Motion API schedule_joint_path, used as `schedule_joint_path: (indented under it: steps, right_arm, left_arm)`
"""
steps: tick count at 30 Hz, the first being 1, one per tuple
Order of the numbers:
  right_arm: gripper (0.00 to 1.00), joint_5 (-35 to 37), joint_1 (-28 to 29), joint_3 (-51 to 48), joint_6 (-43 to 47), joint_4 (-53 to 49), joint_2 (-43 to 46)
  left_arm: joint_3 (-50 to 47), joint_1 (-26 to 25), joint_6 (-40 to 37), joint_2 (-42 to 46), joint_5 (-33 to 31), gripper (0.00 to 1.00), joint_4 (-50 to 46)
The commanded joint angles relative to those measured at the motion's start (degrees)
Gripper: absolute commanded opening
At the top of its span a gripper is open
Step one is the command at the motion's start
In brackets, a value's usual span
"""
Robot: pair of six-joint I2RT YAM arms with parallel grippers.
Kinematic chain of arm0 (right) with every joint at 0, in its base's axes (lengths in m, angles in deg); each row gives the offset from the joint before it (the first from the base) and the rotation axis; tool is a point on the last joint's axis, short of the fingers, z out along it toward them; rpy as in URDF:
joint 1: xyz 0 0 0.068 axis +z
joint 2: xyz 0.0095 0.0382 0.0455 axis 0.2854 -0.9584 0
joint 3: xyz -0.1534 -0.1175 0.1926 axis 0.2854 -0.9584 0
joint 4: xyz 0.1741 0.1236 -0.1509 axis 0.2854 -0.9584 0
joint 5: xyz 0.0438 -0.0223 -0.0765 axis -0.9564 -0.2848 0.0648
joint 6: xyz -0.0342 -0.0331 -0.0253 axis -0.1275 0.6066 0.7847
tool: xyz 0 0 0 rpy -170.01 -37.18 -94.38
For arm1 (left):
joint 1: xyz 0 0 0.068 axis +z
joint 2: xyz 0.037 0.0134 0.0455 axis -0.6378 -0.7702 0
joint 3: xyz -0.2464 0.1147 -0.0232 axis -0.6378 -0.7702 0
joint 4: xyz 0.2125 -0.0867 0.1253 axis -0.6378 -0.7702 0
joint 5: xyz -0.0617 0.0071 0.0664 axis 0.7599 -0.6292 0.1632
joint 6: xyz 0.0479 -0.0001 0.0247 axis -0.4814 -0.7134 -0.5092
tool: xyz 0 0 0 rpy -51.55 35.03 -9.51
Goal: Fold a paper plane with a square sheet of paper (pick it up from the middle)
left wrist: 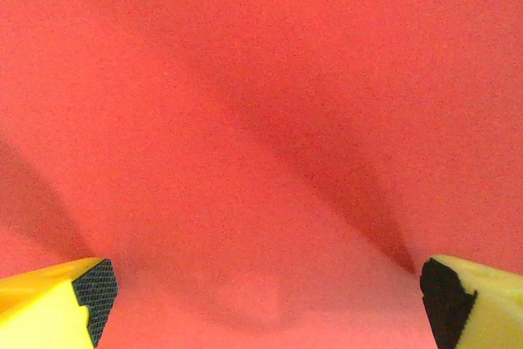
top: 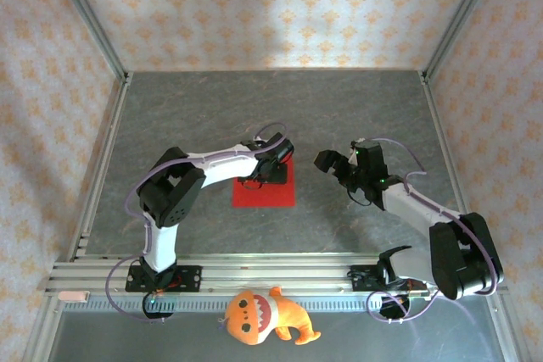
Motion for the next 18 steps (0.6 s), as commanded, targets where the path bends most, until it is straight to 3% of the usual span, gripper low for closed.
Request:
schedule_joint_path:
  steps: [1, 18]
  right_arm:
    - [1.0, 1.6, 0.3, 0.8, 1.0, -0.8, -0.9]
    - [1.0, 3.0, 0.3, 0.7, 0.5, -1.1, -1.3]
  left_arm:
    - [0.9, 0.7, -1.1, 0.1, 0.1, 0.99, -2.3]
    - [-4.0, 0.5, 1.6, 0.8, 2.2, 0.99, 1.5]
